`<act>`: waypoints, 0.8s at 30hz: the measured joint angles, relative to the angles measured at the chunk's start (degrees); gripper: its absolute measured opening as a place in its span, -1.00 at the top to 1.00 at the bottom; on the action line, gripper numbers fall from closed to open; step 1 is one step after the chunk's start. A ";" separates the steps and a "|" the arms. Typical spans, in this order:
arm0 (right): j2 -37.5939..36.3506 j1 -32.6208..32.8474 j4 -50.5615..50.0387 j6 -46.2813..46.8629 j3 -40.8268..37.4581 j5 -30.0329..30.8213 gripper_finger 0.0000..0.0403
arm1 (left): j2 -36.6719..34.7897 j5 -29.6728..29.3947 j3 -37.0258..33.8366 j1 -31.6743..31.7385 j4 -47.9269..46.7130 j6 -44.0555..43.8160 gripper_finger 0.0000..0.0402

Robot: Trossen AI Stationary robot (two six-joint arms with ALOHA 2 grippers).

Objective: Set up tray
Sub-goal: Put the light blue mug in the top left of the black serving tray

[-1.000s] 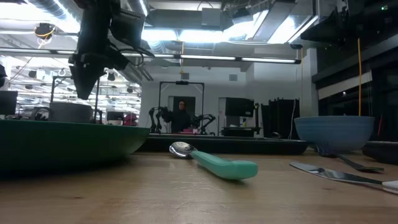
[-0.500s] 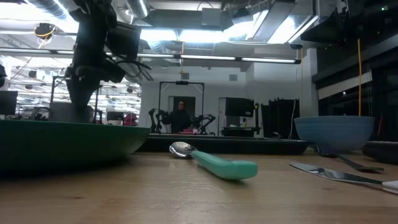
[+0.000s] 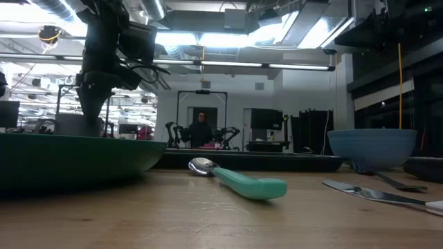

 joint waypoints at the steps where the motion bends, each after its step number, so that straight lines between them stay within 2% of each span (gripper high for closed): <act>1: 0.00 0.00 0.02 0.02 0.00 0.00 0.95 | 0.00 0.02 0.00 0.00 0.00 0.38 0.43; 10: 0.00 -0.01 0.04 -0.09 0.00 0.02 0.95 | 0.00 1.01 0.00 -0.03 -0.33 4.38 0.95; 18: 0.00 0.00 0.04 0.02 0.00 0.02 0.95 | 0.00 -1.46 0.31 -0.02 -2.06 7.43 0.98; 24: 0.02 -0.01 0.04 0.02 0.00 0.02 0.95 | -1.98 -1.53 3.83 -0.02 -3.26 10.06 0.99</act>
